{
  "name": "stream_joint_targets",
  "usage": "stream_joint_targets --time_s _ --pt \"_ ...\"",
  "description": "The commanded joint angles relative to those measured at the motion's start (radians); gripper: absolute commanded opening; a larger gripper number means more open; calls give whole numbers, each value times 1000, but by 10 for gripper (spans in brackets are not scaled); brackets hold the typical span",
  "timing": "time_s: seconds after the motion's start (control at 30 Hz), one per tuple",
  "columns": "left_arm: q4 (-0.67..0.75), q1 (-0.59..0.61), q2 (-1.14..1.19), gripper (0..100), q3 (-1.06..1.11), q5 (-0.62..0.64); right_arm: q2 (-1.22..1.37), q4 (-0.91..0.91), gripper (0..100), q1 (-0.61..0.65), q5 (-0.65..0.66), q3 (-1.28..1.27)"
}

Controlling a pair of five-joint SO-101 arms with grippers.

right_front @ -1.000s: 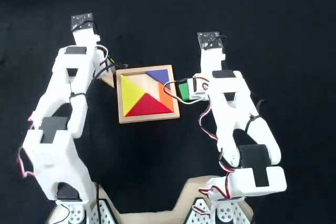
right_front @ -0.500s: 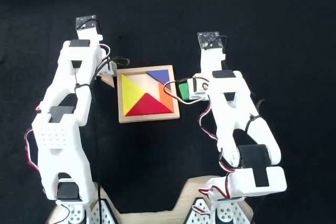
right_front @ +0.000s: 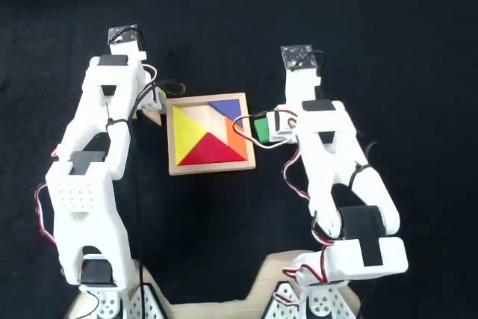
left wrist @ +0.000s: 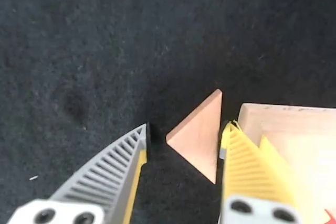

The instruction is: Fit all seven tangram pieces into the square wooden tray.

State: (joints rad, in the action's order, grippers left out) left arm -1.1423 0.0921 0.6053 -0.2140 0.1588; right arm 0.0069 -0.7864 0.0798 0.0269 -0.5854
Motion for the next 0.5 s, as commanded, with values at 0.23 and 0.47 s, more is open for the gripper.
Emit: stream_joint_targets --time_s 0.23,0.47 --pt "32 -10 -12 178 -41 -3 -41 14 51 15 0 4" --pt "-29 -7 -12 179 -42 17 -41 14 51 15 0 4"
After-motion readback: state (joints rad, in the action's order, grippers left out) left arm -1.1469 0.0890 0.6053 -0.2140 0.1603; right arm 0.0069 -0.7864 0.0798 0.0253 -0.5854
